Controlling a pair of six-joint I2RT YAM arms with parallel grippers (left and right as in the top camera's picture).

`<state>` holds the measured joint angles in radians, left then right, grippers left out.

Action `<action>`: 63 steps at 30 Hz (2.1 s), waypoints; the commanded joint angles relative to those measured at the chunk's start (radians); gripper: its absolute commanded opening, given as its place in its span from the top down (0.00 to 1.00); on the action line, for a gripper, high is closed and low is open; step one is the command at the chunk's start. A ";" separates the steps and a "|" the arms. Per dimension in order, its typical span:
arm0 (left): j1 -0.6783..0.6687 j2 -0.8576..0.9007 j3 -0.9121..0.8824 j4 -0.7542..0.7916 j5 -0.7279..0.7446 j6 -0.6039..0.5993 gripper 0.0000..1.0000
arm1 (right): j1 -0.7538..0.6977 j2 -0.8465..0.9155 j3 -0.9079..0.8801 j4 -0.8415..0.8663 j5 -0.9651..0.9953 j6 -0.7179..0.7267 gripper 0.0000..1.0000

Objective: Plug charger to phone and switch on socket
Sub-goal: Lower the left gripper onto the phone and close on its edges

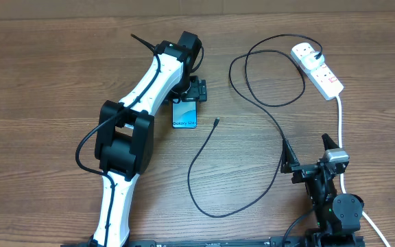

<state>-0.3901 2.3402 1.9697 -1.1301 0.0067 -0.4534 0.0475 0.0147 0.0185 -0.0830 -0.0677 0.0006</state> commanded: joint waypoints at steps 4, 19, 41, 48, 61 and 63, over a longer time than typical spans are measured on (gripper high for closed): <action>0.004 0.011 -0.005 0.011 -0.008 0.011 0.00 | -0.003 -0.011 -0.010 0.003 0.003 0.003 0.00; 0.003 0.011 -0.006 0.007 -0.017 0.011 0.00 | -0.003 -0.011 -0.010 0.003 0.003 0.002 0.00; 0.003 0.011 -0.042 0.032 -0.017 0.011 0.00 | -0.003 -0.011 -0.010 0.003 0.003 0.002 0.00; 0.003 0.011 -0.102 0.077 -0.016 0.012 0.00 | -0.003 -0.011 -0.010 0.003 0.003 0.003 0.00; 0.002 0.011 -0.118 0.098 -0.013 0.012 0.00 | -0.003 -0.011 -0.010 0.003 0.003 0.002 0.00; 0.002 0.011 -0.118 0.099 -0.013 0.012 0.03 | -0.003 -0.011 -0.010 0.003 0.003 0.003 0.00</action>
<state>-0.3908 2.3398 1.8763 -1.0451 -0.0097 -0.4530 0.0471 0.0147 0.0185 -0.0834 -0.0677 -0.0002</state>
